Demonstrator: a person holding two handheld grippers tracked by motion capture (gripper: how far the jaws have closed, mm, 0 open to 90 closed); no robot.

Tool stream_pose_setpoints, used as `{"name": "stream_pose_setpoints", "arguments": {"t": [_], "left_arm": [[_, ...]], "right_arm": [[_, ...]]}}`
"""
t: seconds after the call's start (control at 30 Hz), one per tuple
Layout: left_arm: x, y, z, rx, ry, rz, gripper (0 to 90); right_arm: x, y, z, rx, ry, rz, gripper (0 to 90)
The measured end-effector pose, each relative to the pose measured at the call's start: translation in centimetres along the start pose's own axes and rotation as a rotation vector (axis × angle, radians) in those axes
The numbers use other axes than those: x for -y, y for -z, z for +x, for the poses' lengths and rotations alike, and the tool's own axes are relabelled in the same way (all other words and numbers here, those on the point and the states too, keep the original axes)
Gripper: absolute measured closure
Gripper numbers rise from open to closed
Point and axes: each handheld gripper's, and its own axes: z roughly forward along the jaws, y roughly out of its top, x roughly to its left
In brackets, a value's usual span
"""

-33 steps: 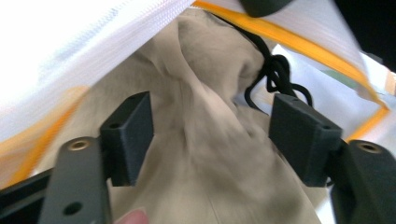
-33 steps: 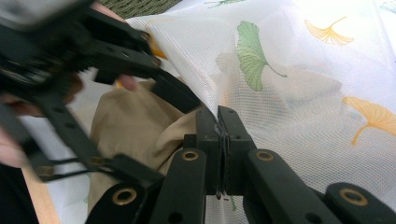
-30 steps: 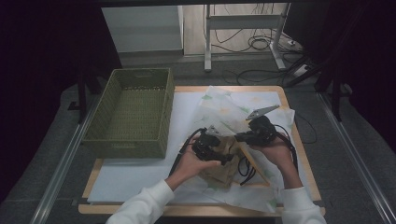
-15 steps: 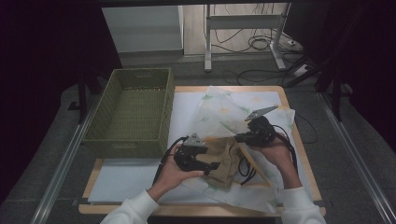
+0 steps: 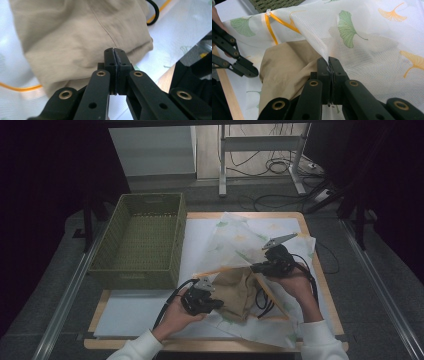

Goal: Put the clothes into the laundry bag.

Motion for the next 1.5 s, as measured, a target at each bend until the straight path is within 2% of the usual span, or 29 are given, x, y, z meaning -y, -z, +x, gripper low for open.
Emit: {"name": "stream_pose_setpoints", "arguments": {"t": [0.17, 0.37, 0.6, 1.07, 1.27, 1.5], "left_arm": [[0.2, -0.9, -0.4, 0.006, -0.026, 0.037, 89.9], [0.1, -2.6, -0.3, 0.022, -0.009, 0.071, 89.9], [-0.7, -4.0, -0.3, -0.004, -0.025, 0.100, 89.9], [-2.1, -5.4, 0.1, -0.032, -0.013, 0.086, 90.0], [-2.5, -5.8, 0.4, -0.036, 0.013, 0.067, 90.0], [-3.3, -6.4, 0.6, -0.068, 0.016, 0.064, 90.0]], "right_arm": [[0.0, 0.0, 0.0, -0.001, 0.000, 0.001, 87.0], [-0.1, -0.1, 0.1, -0.002, 0.003, 0.003, 87.0], [0.0, 0.0, 0.1, -0.001, 0.003, 0.003, 87.0], [-0.2, -0.1, 0.3, -0.003, 0.007, 0.007, 87.0], [-0.2, 0.1, 0.3, -0.003, 0.008, 0.002, 86.9], [-0.1, 0.1, 0.3, -0.006, 0.008, 0.003, 87.1]]}}
